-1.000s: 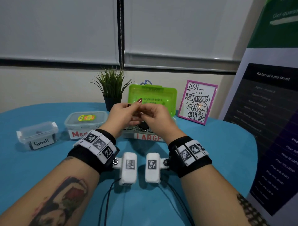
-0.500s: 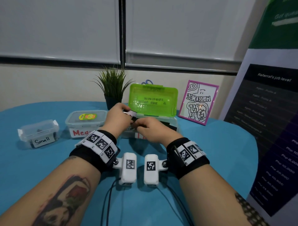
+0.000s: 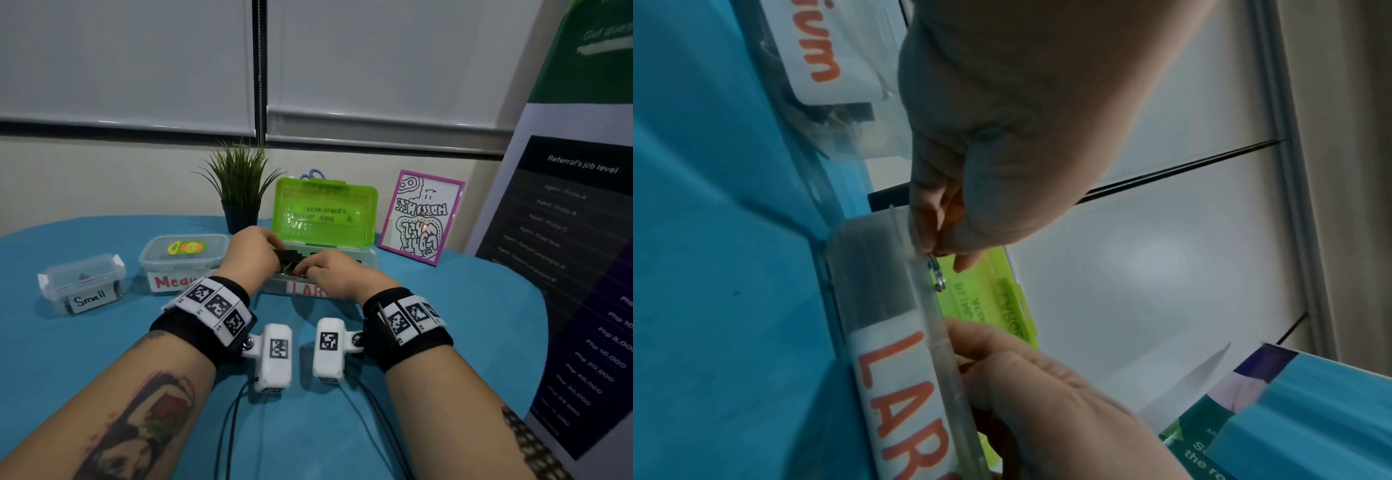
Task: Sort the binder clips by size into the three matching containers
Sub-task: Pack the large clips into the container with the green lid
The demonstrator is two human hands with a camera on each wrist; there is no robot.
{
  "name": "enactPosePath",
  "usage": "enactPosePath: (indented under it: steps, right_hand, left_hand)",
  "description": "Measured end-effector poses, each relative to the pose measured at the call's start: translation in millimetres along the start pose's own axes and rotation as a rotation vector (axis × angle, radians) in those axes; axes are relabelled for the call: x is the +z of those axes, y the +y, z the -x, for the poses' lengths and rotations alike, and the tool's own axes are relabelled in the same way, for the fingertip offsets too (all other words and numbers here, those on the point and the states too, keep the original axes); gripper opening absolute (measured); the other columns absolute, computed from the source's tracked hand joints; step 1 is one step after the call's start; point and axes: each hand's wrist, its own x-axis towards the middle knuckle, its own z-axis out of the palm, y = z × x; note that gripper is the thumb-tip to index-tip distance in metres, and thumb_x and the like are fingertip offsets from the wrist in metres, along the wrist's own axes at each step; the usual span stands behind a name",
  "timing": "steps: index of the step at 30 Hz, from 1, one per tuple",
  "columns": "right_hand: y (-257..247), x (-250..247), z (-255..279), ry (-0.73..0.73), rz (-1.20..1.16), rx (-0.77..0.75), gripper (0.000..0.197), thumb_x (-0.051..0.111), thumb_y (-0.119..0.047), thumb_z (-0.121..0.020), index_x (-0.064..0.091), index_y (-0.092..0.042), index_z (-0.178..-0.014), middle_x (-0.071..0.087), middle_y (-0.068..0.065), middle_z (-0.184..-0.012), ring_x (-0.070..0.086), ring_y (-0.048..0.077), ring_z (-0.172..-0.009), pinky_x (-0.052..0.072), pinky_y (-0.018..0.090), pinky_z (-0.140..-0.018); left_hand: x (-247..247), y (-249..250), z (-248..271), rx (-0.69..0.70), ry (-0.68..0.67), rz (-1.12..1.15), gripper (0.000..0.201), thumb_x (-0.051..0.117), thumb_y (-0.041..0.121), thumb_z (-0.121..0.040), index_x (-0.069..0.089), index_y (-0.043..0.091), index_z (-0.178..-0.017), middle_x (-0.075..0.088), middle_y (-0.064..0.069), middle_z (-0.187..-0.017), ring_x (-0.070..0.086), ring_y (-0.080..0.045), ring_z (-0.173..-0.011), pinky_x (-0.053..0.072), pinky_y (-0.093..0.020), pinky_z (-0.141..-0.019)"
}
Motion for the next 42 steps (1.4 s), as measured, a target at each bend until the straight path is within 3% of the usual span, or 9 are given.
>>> enactPosePath:
  steps: [4,6,18,22,28,32,35,37,42]
  right_hand:
    - [3.2,0.9,-3.7,0.036,-0.059,0.049,0.028,0.046,-0.023,-0.095,0.072,-0.019,-0.083,0.062,-0.001,-0.075,0.053,0.018,-0.069,0.042,0.03,-0.066]
    - [4.6,1.3,-4.3,0.04,-0.056,0.056,0.028,0.05,-0.027,-0.094,0.068,-0.018,-0.074,0.056,0.0,-0.068,0.05,0.019,-0.065,0.039,0.031,-0.063]
    - [1.2,3.7,-3.8,0.087,-0.016,0.064,0.025,0.056,-0.029,-0.087,0.08,-0.026,-0.094,0.076,-0.005,-0.092,0.068,0.019,-0.087,0.058,0.036,-0.083]
    - [1.4,2.2,-1.9,0.109,-0.075,0.059,0.024,0.059,-0.025,-0.088,0.08,-0.026,-0.099,0.074,-0.002,-0.082,0.059,0.015,-0.066,0.052,0.031,-0.065]
    - [26.9,-31.8,3.7,0.55,-0.406,0.155,0.017,0.062,-0.014,-0.091,0.076,-0.021,-0.099,0.071,-0.003,-0.093,0.056,0.011,-0.063,0.045,0.024,-0.057]
    - [56.0,-50.2,11.0,0.758,-0.71,0.365,0.011,0.061,-0.013,-0.092,0.068,-0.016,-0.1,0.068,0.005,-0.101,0.059,0.021,-0.09,0.046,0.032,-0.086]
    - [69.8,-48.7,11.2,0.658,-0.925,0.499,0.02,0.06,-0.024,-0.094,0.059,-0.01,-0.108,0.057,0.007,-0.096,0.053,0.018,-0.079,0.042,0.034,-0.08]
    - [72.3,-42.3,8.7,0.573,-1.082,0.48,0.022,0.058,-0.031,-0.094,0.06,-0.013,-0.106,0.059,0.024,-0.108,0.063,0.03,-0.084,0.05,0.037,-0.077]
    - [67.0,-30.6,2.8,0.44,-1.284,0.375,0.032,0.052,-0.034,-0.099,0.068,-0.01,-0.114,0.071,0.021,-0.107,0.066,0.037,-0.094,0.053,0.049,-0.087]
  left_hand:
    - [3.4,4.1,1.8,0.084,-0.075,-0.029,0.005,0.071,0.023,-0.086,0.067,0.027,-0.087,0.069,0.002,-0.086,0.064,-0.015,-0.074,0.051,-0.028,-0.066]
    - [4.5,5.3,2.3,0.122,-0.127,-0.087,0.015,0.078,0.03,-0.079,0.066,0.027,-0.087,0.067,0.006,-0.082,0.064,-0.014,-0.075,0.054,-0.029,-0.07]
    - [2.3,-2.4,-0.3,0.054,-0.029,-0.194,0.009,0.069,0.015,-0.081,0.075,0.02,-0.076,0.072,-0.001,-0.085,0.065,-0.022,-0.087,0.055,-0.034,-0.081]
    - [5.8,-0.9,-2.4,0.051,-0.093,-0.333,0.011,0.068,0.027,-0.082,0.076,0.02,-0.086,0.071,-0.001,-0.088,0.066,-0.024,-0.086,0.056,-0.037,-0.081]
    - [5.8,4.0,2.7,0.155,-0.078,-0.373,0.03,0.064,0.038,-0.09,0.068,0.027,-0.117,0.064,-0.001,-0.123,0.052,-0.027,-0.121,0.045,-0.044,-0.099]
    - [9.0,22.2,18.5,0.389,-0.308,-0.145,0.037,0.065,0.03,-0.093,0.063,0.028,-0.13,0.054,0.004,-0.142,0.051,-0.02,-0.129,0.04,-0.038,-0.11]
    - [19.2,25.1,23.7,0.372,-0.479,-0.347,0.053,0.056,0.039,-0.097,0.042,0.03,-0.148,0.032,0.003,-0.159,0.026,-0.022,-0.147,0.02,-0.048,-0.121]
    - [21.9,21.9,24.9,0.318,-0.574,-0.489,0.057,0.049,0.045,-0.099,0.031,0.037,-0.152,0.019,0.001,-0.164,0.007,-0.025,-0.153,0.005,-0.053,-0.123]
    - [21.6,21.5,24.5,0.287,-0.648,-0.468,0.045,0.038,0.039,-0.104,0.034,0.051,-0.147,0.019,0.002,-0.165,-0.003,-0.024,-0.153,0.004,-0.055,-0.122]
